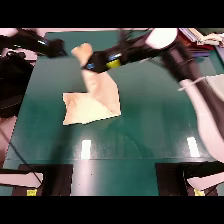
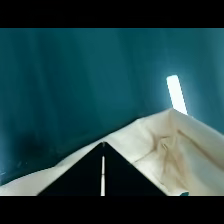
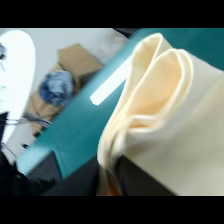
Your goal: Fold the shirts.
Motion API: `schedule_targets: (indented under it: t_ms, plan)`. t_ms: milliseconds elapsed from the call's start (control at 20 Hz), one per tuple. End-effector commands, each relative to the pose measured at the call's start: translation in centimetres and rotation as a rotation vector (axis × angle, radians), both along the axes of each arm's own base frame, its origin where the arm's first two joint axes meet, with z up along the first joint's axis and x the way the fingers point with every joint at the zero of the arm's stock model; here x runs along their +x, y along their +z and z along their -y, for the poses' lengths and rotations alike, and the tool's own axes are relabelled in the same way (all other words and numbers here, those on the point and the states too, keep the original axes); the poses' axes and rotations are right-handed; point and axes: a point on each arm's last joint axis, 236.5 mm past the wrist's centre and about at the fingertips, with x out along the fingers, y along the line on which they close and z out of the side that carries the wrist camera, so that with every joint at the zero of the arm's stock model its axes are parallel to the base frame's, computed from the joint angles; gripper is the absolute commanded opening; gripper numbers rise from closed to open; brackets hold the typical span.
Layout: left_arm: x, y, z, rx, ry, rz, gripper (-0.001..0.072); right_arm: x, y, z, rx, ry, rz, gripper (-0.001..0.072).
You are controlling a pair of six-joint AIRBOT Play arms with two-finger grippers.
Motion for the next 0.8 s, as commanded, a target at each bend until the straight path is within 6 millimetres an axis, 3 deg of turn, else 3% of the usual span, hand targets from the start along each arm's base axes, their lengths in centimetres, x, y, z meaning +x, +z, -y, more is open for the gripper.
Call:
schedule_targets:
  t_ms: [0, 100, 200, 400, 500, 550, 600, 650, 750]
  plan:
    - [-3.2, 7.1, -8.4, 0.063, 0.173, 0.142, 0.0025, -0.8, -2.0, -7.4, 0.124, 0.030, 0.003, 0.0321]
    - [-4.1, 8.4, -9.5, 0.068, 0.200, 0.167, 0.0025, -0.5, -4.0, -6.8, 0.047, 0.068, 0.013, 0.0318]
    - [-4.5, 8.3, -9.1, 0.064, 0.185, 0.152, 0.0025, 0.6, -7.5, -2.9, -0.096, 0.074, -0.030, 0.0316]
    - [-4.2, 7.3, -6.4, 0.059, 0.123, 0.133, 0.0025, 4.8, -14.2, 9.7, -0.315, -0.099, -0.163, 0.0315]
    - [-3.9, 6.7, -3.9, 0.066, 0.060, 0.134, 0.0025, 5.3, -18.2, 16.5, -0.385, -0.213, -0.296, 0.0316]
    - [-3.7, 6.2, -2.6, 0.067, 0.028, 0.129, 0.0025, 5.2, -20.1, 19.0, -0.393, -0.257, -0.367, 0.0357]
    - [-3.5, 5.8, -1.3, 0.065, 0.001, 0.121, 0.0025, 4.7, -22.1, 21.1, -0.387, -0.298, -0.450, 0.0496]
    - [-3.4, 5.1, -0.2, 0.064, -0.025, 0.108, 0.0025, 4.4, -23.7, 22.3, -0.360, -0.335, -0.527, 0.0539]
    - [-3.3, 3.9, 2.0, 0.063, -0.073, 0.082, 0.0025, 3.6, -26.6, 22.7, -0.293, -0.374, -0.670, 0.0540]
